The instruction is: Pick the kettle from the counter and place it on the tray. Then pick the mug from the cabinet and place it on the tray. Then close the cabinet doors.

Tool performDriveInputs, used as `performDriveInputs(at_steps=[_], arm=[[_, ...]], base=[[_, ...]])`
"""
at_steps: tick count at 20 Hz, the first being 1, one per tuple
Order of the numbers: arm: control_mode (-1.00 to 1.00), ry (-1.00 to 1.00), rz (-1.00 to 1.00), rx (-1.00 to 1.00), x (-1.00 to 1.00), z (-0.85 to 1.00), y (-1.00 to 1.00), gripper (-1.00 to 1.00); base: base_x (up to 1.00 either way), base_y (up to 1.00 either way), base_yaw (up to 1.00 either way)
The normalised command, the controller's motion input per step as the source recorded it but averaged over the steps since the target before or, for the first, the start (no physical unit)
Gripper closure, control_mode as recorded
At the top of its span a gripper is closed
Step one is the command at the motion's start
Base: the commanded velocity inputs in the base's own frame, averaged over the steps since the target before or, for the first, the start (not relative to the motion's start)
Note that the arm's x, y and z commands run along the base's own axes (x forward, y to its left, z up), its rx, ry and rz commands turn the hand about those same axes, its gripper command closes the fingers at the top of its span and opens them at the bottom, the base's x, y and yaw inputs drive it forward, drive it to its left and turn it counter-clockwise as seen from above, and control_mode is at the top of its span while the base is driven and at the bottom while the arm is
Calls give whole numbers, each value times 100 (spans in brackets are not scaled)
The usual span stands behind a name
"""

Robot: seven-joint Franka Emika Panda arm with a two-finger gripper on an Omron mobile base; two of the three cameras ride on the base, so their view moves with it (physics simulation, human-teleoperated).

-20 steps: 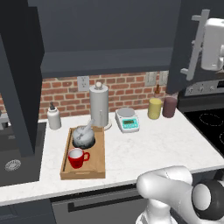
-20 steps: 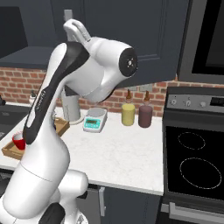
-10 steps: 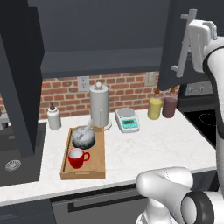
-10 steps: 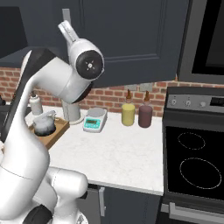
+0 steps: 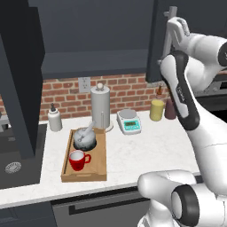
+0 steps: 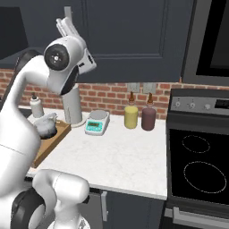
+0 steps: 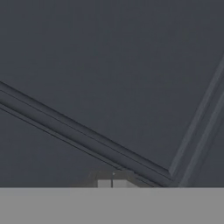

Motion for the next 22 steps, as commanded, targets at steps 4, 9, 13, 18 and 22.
performDriveInputs(at_steps=[4, 9, 13, 18, 22], arm=[[-100, 8, -10, 4, 100, -26, -12, 100], [-100, 6, -7, 5, 100, -34, -12, 100], [-100, 2, -6, 5, 91, -41, -12, 100], [-100, 1, -6, 4, 87, -45, -9, 100], [-100, 3, -6, 3, 67, -30, -17, 100]], base=[[0, 0, 0], [0, 0, 0], [0, 0, 0], [0, 0, 0], [0, 0, 0]])
